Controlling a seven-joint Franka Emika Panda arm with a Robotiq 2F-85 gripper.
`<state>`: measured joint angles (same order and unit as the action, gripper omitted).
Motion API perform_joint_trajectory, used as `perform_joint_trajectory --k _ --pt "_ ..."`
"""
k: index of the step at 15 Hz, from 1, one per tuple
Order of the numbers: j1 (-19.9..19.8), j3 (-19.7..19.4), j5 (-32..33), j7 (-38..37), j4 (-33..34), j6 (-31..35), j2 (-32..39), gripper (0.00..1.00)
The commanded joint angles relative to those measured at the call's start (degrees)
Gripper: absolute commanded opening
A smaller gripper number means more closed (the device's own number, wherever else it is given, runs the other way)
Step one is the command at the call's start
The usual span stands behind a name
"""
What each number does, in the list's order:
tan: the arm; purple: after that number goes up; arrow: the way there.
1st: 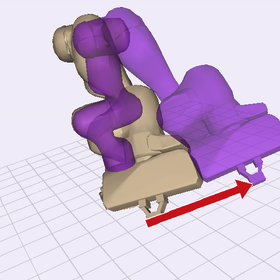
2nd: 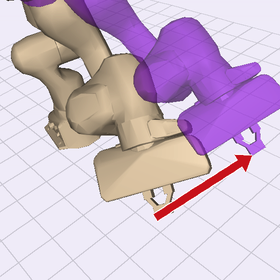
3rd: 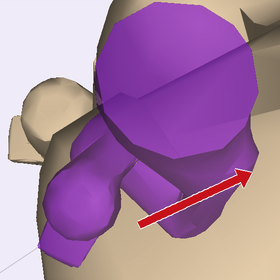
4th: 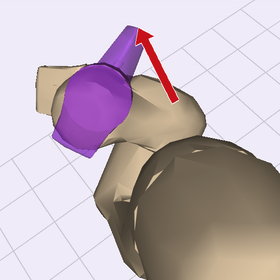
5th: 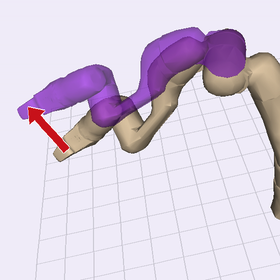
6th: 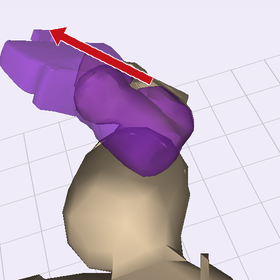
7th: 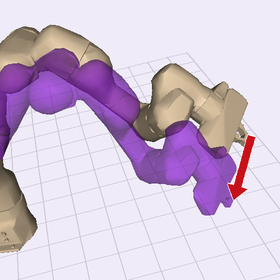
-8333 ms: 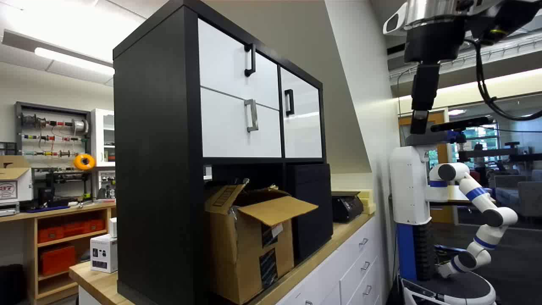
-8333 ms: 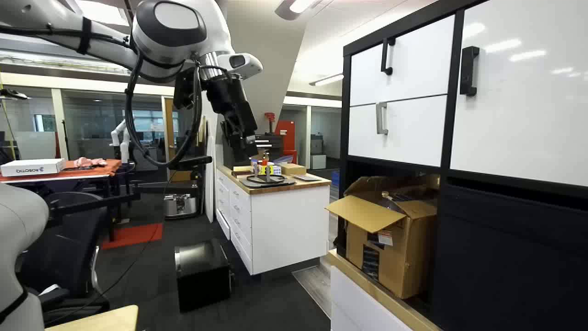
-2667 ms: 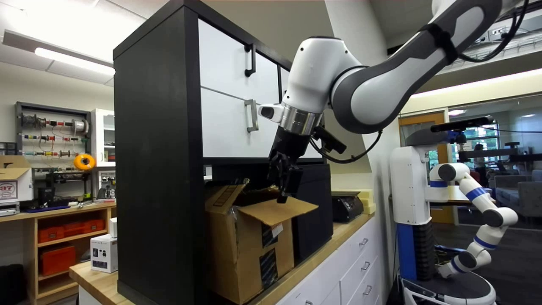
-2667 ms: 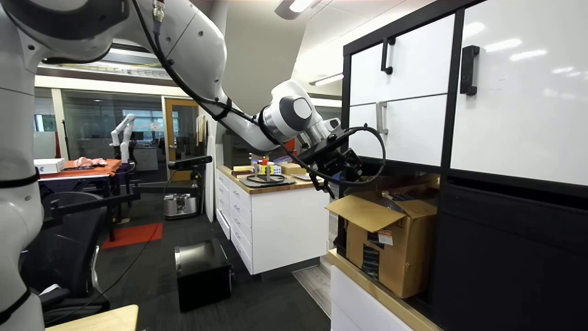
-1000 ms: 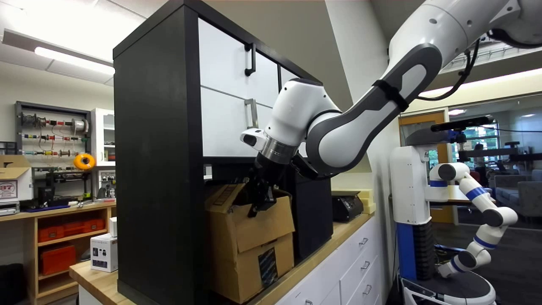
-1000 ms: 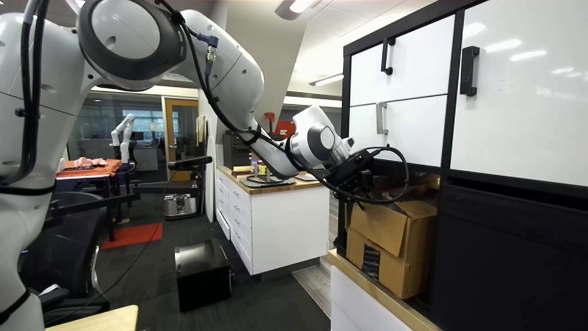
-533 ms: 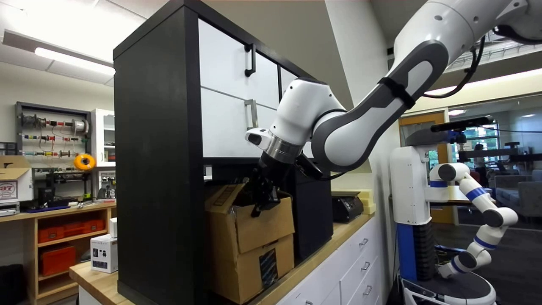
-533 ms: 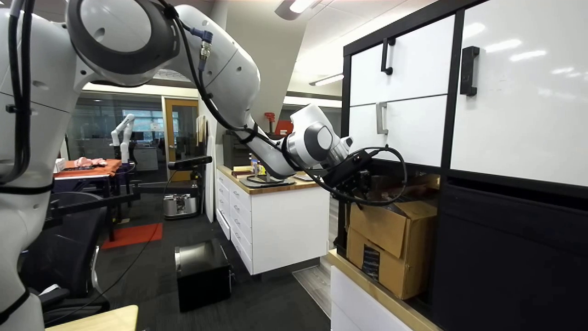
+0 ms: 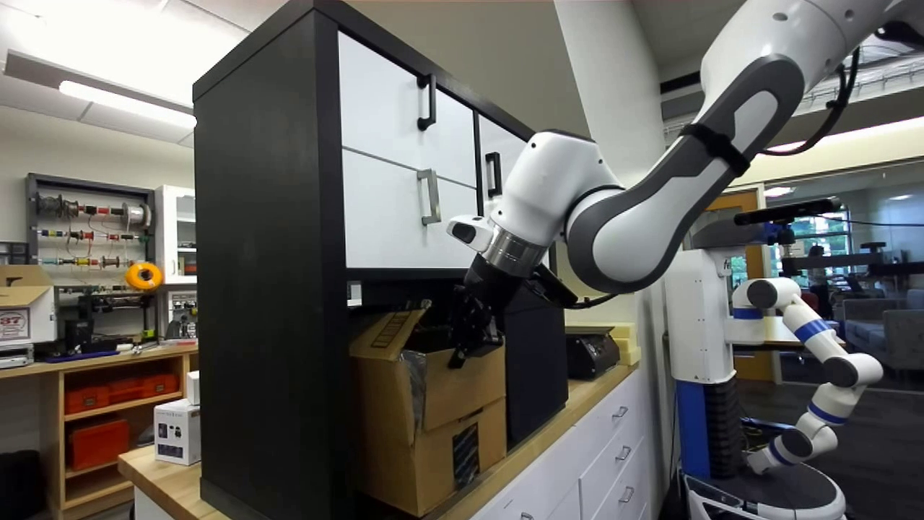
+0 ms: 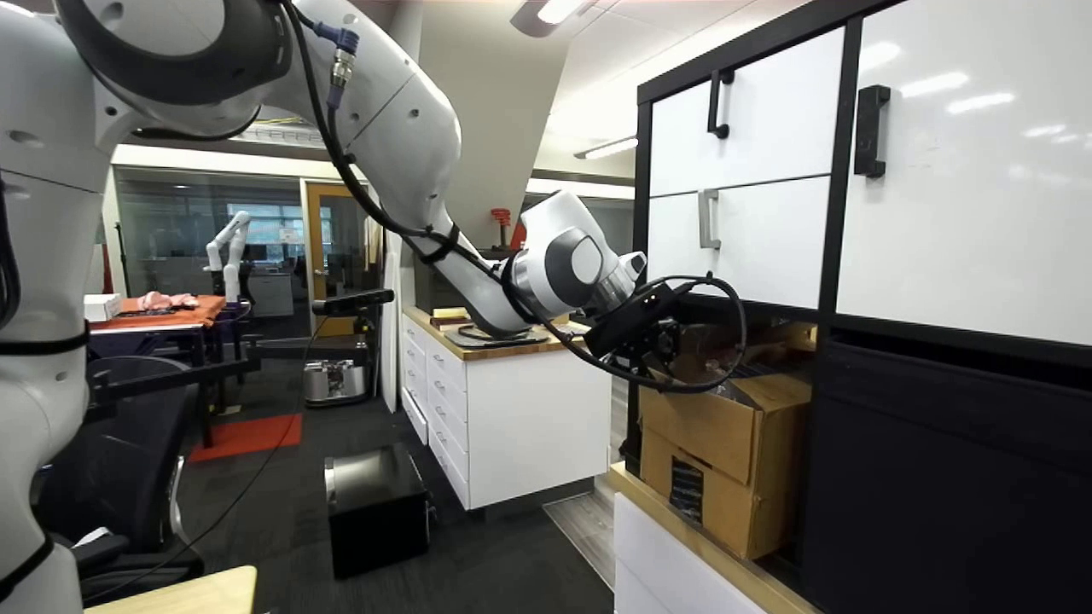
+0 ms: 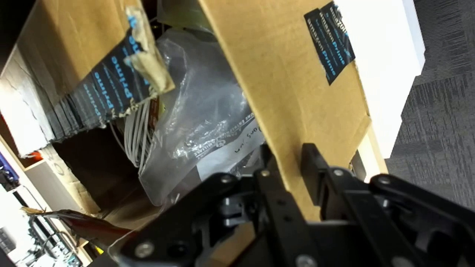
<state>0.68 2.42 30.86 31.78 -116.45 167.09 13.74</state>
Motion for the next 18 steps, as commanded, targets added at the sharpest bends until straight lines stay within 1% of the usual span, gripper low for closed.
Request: perform_joint_trajectory --k 1,5,11,13,18 --pt "-1.14 -0.33 -0.99 0.24 -9.52 2.69 -8.29 0.06" --pt "-1.80 0.22 -2.19 1.39 -15.17 2.98 -12.94 0.06" --pt "-1.15 -0.43 -4.37 3.27 -23.20 1.59 -20.74 0.06" --pt "-0.54 -1.07 -3.91 2.71 -25.62 0.87 -23.10 0.06" --pt "-0.49 -1.50 -3.44 1.77 -30.26 -0.14 -27.96 0.06"
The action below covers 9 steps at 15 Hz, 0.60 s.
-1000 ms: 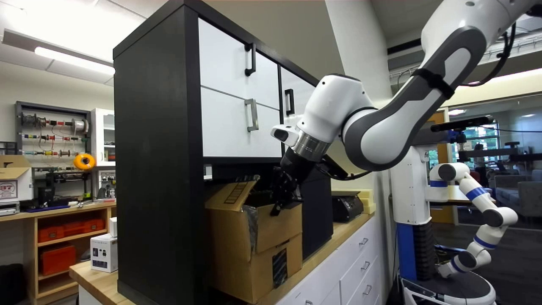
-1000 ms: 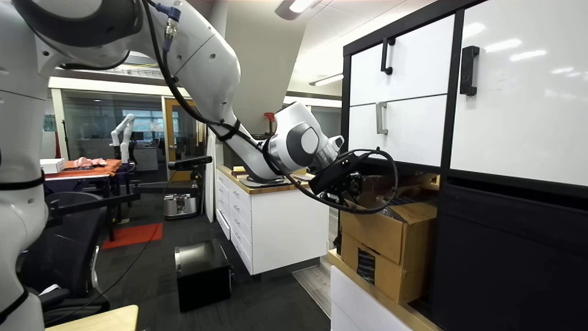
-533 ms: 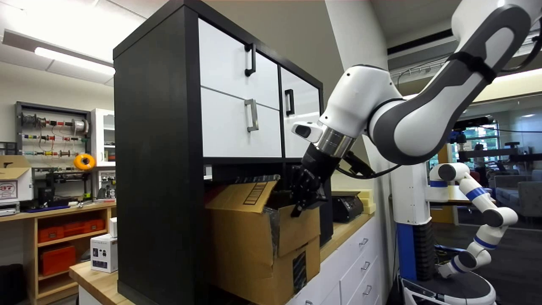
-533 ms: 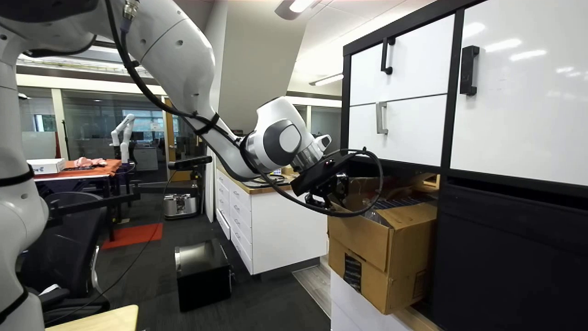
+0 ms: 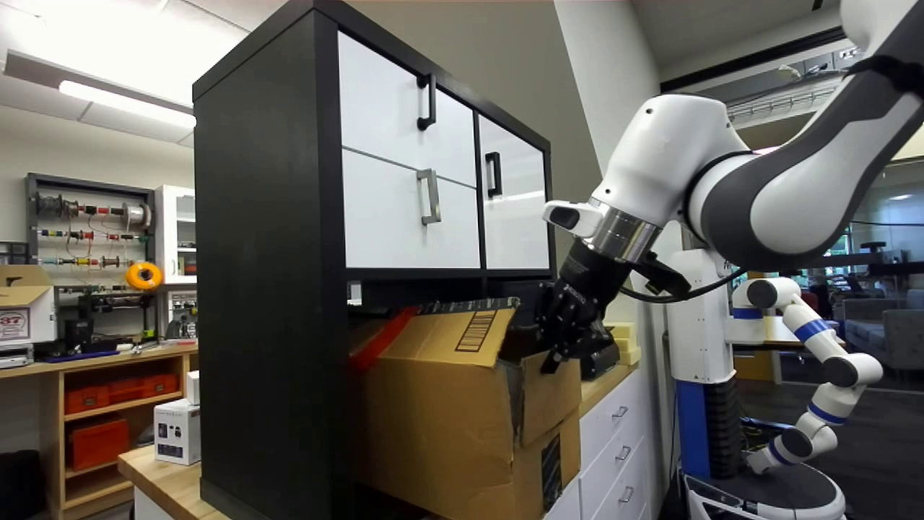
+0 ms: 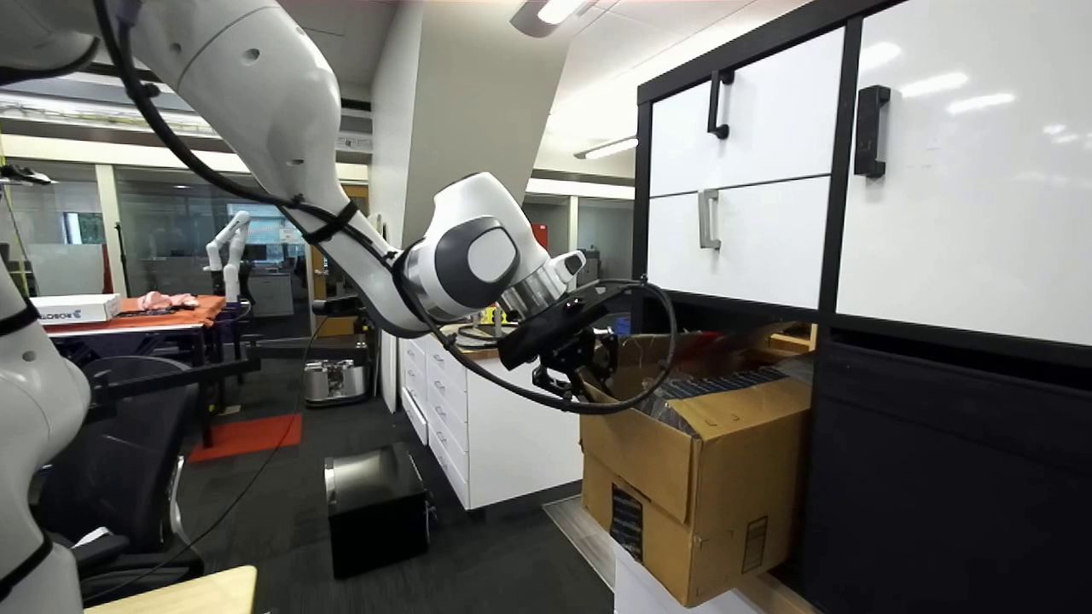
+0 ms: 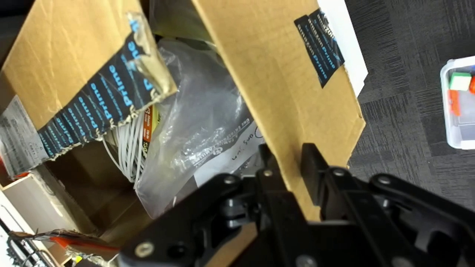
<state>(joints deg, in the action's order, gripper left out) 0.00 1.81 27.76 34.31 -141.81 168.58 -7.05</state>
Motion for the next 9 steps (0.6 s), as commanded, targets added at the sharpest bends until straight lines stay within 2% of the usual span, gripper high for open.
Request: perform_joint_trajectory --k 1,6,7,8,9 --pt "0.16 -0.89 -0.24 -0.89 -5.51 -1.79 -7.84 0.06" --pt "0.41 -0.72 -0.34 -0.92 -7.06 -2.74 -9.82 0.06" --pt "0.23 -0.38 0.14 -1.31 -6.61 -3.42 -9.83 0.35" --pt "0.05 -0.12 0.84 -1.33 -5.95 -3.13 -9.39 0.48" --pt "-0.14 0.21 1.34 -1.81 -5.26 -2.98 -9.06 0.53"
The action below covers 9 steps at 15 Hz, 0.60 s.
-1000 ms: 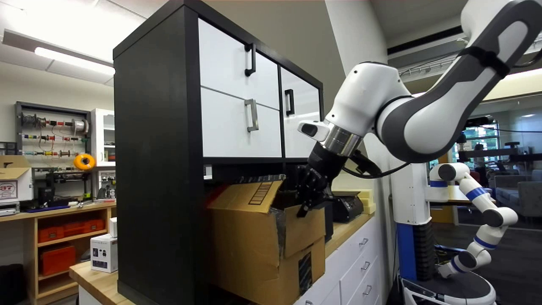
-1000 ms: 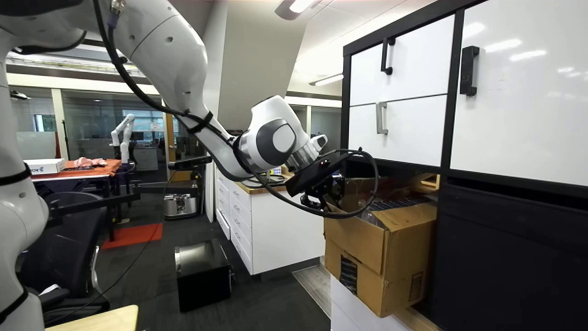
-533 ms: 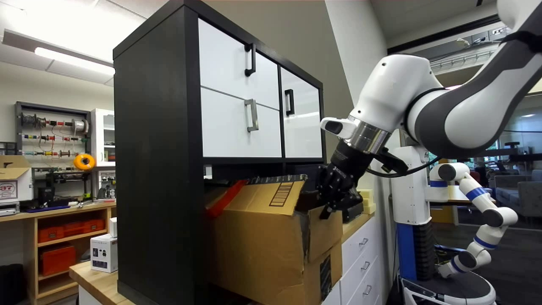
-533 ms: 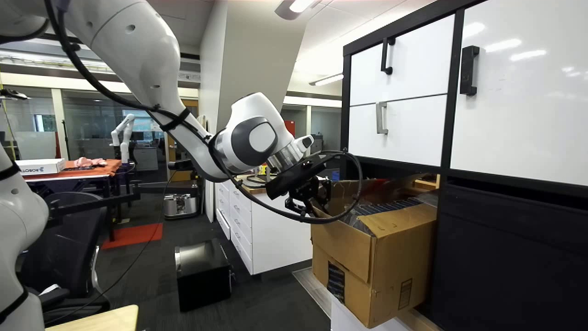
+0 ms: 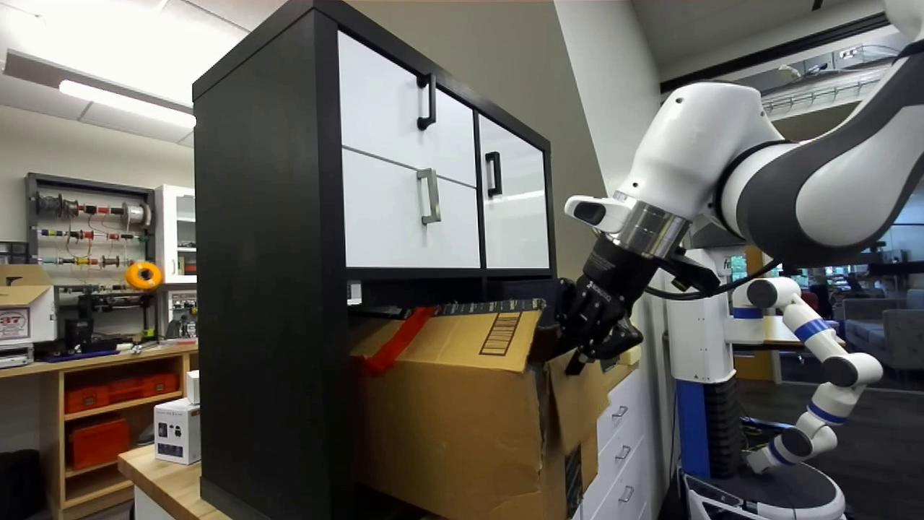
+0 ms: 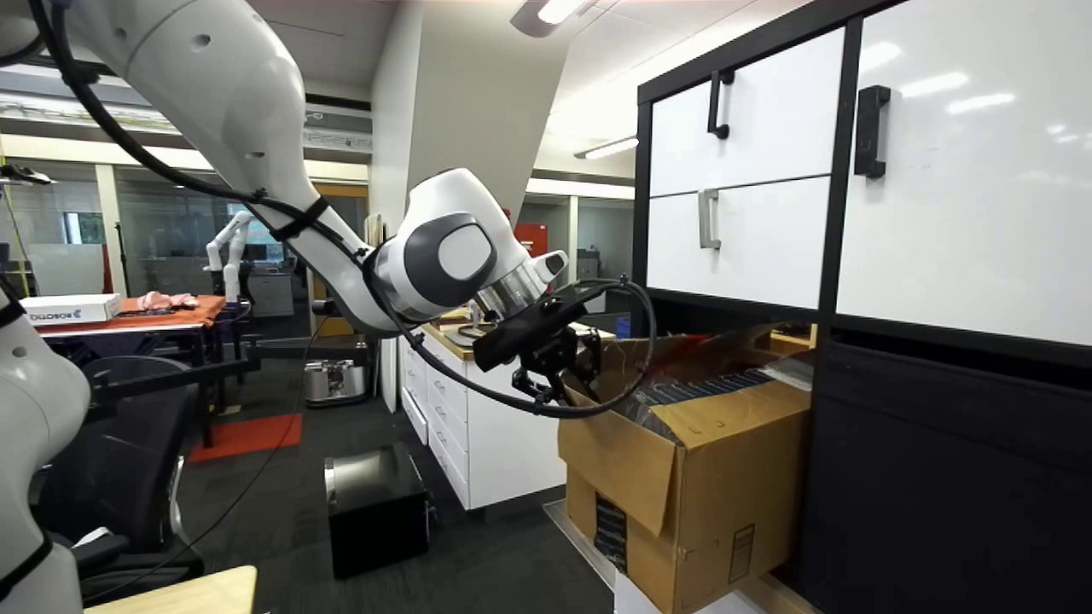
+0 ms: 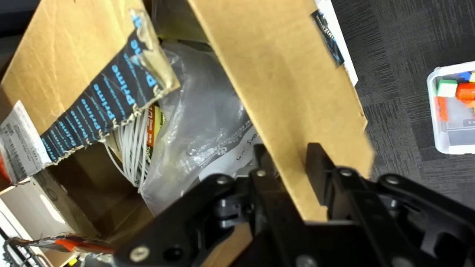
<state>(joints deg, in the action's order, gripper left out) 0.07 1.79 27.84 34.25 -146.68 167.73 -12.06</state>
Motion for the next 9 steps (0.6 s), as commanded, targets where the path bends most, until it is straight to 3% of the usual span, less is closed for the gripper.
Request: perform_joint_trajectory --k 1,5,7,9 --pt "-0.07 0.51 1.29 -1.97 0.63 -2.13 -3.71 0.60" --pt "1.40 1.35 -0.64 -2.16 4.82 -6.53 -3.24 0.86" --pt "1.58 2.45 -0.77 -3.88 8.24 -13.65 -2.37 0.97" --pt "2.07 3.32 -1.75 -6.06 12.32 -23.11 -0.79 1.00"
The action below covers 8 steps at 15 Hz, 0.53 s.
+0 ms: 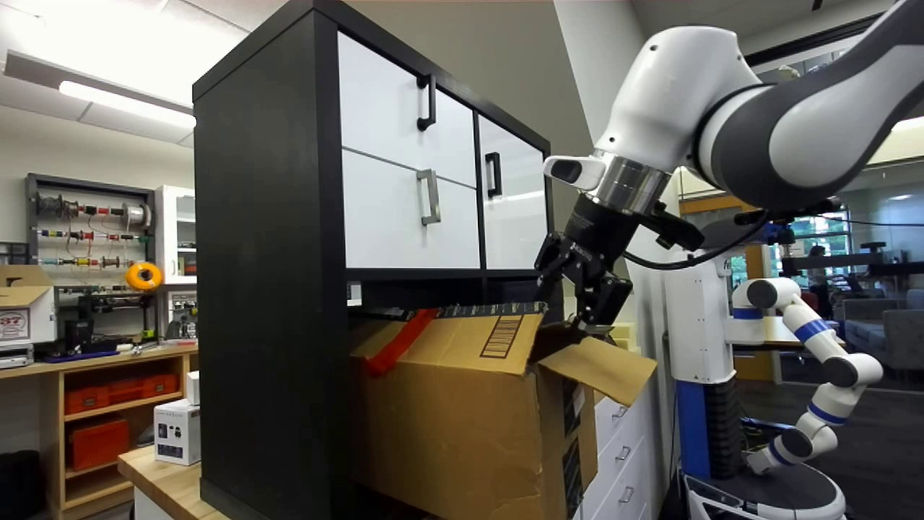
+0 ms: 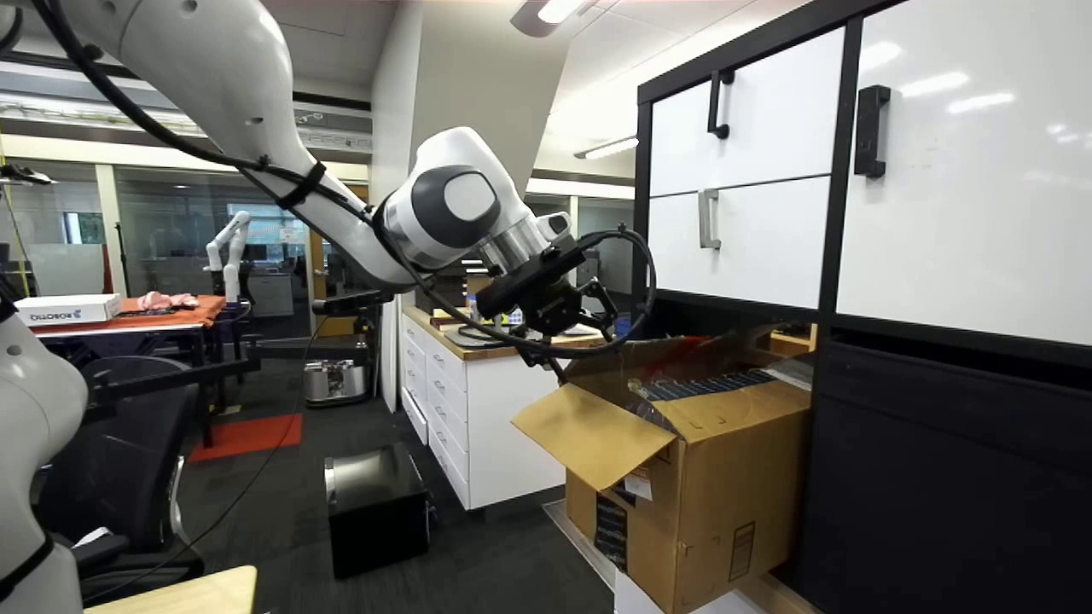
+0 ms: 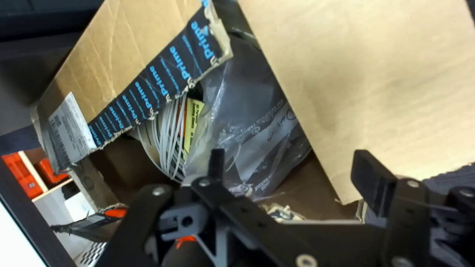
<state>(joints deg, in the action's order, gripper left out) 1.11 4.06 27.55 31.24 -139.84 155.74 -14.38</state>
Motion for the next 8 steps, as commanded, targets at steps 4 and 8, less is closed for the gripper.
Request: perform_joint_trajectory --k 4,8 --pt "2.97 0.96 -8.57 -3.74 13.71 -27.63 4.44 1.00" --pt "3.25 0.07 -15.33 -3.71 20.31 -36.88 6.91 1.00"
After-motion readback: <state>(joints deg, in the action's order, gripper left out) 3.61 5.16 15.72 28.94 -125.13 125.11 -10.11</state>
